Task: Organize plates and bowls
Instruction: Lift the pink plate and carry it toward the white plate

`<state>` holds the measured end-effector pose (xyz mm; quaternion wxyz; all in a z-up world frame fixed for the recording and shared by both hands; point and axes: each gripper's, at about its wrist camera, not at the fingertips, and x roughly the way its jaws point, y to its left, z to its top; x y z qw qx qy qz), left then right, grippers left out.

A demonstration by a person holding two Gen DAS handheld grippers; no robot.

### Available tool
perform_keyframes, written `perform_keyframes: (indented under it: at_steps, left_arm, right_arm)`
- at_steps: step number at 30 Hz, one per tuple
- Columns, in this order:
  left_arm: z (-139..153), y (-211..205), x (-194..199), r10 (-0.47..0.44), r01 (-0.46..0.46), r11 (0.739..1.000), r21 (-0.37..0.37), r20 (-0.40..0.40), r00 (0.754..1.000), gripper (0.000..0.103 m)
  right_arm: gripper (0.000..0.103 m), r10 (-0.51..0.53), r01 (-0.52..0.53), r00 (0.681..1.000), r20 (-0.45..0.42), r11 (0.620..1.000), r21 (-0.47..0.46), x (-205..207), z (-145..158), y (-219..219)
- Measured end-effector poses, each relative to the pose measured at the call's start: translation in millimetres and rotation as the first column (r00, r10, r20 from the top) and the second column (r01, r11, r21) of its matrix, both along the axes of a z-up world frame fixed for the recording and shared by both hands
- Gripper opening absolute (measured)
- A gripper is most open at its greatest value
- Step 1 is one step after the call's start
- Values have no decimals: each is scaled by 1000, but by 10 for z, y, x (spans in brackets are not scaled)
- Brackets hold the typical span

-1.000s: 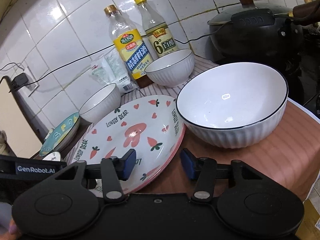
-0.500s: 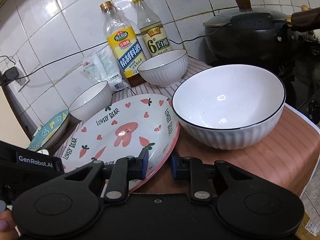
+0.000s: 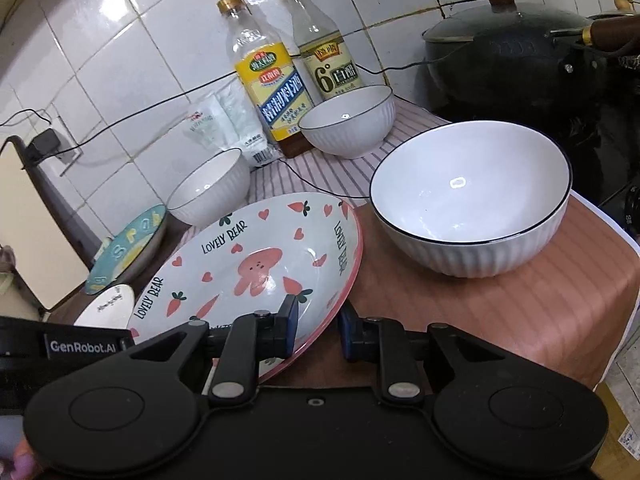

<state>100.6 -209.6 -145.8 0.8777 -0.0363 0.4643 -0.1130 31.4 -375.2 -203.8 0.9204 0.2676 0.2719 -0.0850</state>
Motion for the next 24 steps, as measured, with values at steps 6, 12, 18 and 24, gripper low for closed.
perform_keyframes:
  at_steps: [6,12,18,24]
  left_arm:
    - [133,61,-169,-8,8,1000,15,43,999,23]
    - [292,250,-323,3,-3,1000,1,83,997,23]
    - [415,465,-403,29,-31,999,10,123,992,23]
    - [476,704,-427,83,-83,997,-7,126,989,23]
  right_arm:
    - [25,6,-6,1000,26,1000,22,-118,87,38]
    - [25,38,-39,996,79,999,12,-207,208,126]
    - [26,82,-82,992,96,997,2,-169,347,306]
    - [26,137,-136,985,107,991,-18,-95,427,489]
